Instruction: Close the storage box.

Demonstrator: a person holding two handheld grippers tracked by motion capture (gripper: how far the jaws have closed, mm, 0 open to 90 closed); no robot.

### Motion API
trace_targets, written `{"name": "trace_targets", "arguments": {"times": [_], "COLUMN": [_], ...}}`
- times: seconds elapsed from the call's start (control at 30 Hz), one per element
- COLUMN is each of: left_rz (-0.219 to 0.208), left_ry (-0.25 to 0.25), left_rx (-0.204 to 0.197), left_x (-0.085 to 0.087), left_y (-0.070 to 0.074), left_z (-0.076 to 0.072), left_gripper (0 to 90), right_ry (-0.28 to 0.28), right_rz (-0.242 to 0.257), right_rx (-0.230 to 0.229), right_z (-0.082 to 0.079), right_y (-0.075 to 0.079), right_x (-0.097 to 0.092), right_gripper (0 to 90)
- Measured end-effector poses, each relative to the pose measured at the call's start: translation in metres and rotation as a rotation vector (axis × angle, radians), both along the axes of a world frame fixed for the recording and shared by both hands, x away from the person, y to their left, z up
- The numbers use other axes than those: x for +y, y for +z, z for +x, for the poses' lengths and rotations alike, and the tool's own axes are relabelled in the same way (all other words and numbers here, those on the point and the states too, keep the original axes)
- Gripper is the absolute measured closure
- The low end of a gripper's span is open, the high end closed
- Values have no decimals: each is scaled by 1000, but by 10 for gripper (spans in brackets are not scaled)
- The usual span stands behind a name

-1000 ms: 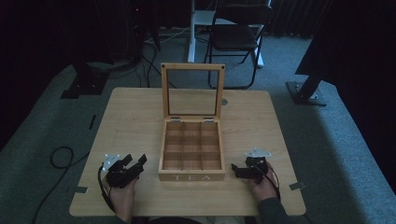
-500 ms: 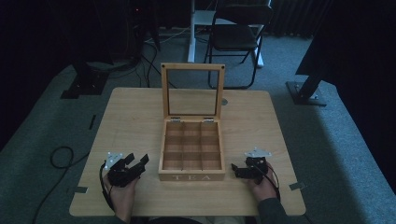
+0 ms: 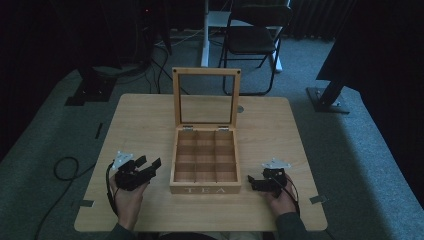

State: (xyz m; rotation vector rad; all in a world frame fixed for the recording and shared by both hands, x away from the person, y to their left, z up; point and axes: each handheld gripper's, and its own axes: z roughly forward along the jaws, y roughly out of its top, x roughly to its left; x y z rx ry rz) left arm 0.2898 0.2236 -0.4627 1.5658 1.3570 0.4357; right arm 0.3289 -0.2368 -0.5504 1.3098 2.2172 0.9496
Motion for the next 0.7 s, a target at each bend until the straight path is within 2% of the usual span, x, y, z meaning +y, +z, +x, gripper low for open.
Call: {"name": "trace_targets", "arguments": {"times": [0.43, 0.53, 0.57, 0.7], "left_rz": [24, 17, -4, 1], "left_ry": [-6, 2, 8, 15], "left_rx": [-42, -55, -56, -70], "left_x": [13, 17, 19, 21], "left_y": [25, 30, 32, 37], "left_z": [19, 23, 25, 30], "left_gripper": [369, 368, 361, 355], "right_ry": [-8, -8, -8, -8], "right_rz": [0, 0, 0, -1], "right_rx": [0, 0, 0, 0], "right_z": [-1, -1, -1, -1], "right_y": [0, 0, 0, 0], "right_x": [0, 0, 0, 0], "right_gripper": [116, 116, 116, 116]}}
